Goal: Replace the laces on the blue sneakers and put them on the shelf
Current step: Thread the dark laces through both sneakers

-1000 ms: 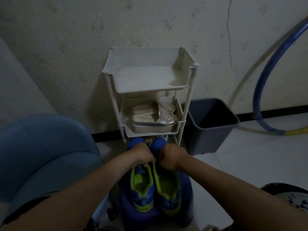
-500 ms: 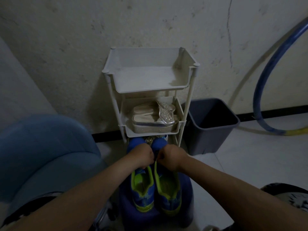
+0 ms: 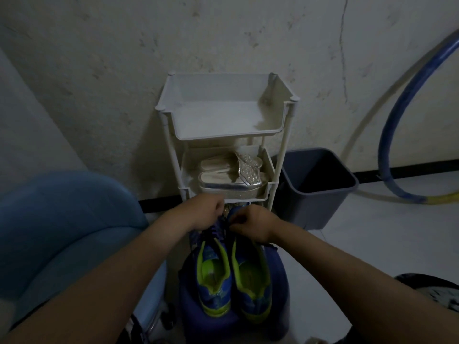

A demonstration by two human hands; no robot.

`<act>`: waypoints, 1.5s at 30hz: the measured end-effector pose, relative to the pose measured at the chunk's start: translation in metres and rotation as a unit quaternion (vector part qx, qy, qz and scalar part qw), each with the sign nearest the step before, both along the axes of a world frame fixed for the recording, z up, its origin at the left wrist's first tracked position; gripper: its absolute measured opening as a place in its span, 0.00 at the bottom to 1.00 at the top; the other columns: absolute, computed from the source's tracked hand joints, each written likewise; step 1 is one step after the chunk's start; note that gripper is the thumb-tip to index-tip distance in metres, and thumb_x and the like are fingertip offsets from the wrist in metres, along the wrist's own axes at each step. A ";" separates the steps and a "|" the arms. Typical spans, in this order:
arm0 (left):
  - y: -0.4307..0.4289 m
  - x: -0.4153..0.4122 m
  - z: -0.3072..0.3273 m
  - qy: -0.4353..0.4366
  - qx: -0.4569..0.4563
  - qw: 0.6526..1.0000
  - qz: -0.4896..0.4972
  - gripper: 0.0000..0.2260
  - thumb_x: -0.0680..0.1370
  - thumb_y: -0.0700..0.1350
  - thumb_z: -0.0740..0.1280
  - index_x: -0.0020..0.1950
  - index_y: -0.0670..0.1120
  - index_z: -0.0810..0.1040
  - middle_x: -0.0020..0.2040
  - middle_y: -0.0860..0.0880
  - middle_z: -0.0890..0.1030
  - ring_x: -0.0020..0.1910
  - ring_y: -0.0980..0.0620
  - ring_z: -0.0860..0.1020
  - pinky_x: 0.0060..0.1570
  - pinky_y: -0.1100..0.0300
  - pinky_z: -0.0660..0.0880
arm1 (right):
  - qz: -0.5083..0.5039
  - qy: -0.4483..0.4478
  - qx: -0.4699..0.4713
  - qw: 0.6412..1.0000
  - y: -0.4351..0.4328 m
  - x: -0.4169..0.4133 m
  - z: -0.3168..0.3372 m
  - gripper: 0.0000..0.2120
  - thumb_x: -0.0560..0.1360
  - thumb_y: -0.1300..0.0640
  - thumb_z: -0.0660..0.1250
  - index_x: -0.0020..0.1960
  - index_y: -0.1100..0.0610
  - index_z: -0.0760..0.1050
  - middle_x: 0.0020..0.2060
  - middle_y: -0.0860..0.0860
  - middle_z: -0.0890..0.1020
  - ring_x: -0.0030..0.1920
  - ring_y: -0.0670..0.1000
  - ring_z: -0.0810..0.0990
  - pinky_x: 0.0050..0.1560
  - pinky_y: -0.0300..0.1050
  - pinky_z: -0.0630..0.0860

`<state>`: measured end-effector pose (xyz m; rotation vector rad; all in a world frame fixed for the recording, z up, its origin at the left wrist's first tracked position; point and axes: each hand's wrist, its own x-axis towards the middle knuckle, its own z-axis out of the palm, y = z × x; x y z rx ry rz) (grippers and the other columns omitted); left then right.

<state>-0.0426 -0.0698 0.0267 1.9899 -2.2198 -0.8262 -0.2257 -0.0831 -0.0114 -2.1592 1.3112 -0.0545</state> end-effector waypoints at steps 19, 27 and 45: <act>0.005 -0.008 0.003 0.172 0.153 0.972 0.040 0.08 0.82 0.47 0.62 0.50 0.47 0.79 0.43 0.51 0.82 0.33 0.56 0.80 0.29 0.65 0.70 | -0.104 -0.353 0.012 0.930 -0.014 0.010 0.051 0.12 0.78 0.59 0.68 0.42 0.67 0.80 0.40 0.66 0.81 0.27 0.43 0.73 0.30 0.36 0.72; 0.003 0.000 0.042 0.375 -0.088 0.904 0.183 0.11 0.82 0.46 0.62 0.43 0.46 0.81 0.36 0.49 0.78 0.27 0.55 0.77 0.24 0.66 0.69 | -0.057 -0.191 0.109 0.974 -0.013 0.009 0.032 0.10 0.79 0.60 0.64 0.56 0.57 0.83 0.47 0.53 0.85 0.31 0.45 0.79 0.32 0.38 0.76; 0.012 -0.009 0.006 0.210 0.164 0.964 0.024 0.06 0.82 0.44 0.62 0.53 0.47 0.78 0.54 0.48 0.83 0.35 0.55 0.82 0.29 0.66 0.68 | -0.042 -0.357 0.056 0.931 -0.013 0.015 0.045 0.09 0.78 0.62 0.69 0.43 0.68 0.82 0.34 0.57 0.83 0.31 0.50 0.78 0.33 0.40 0.76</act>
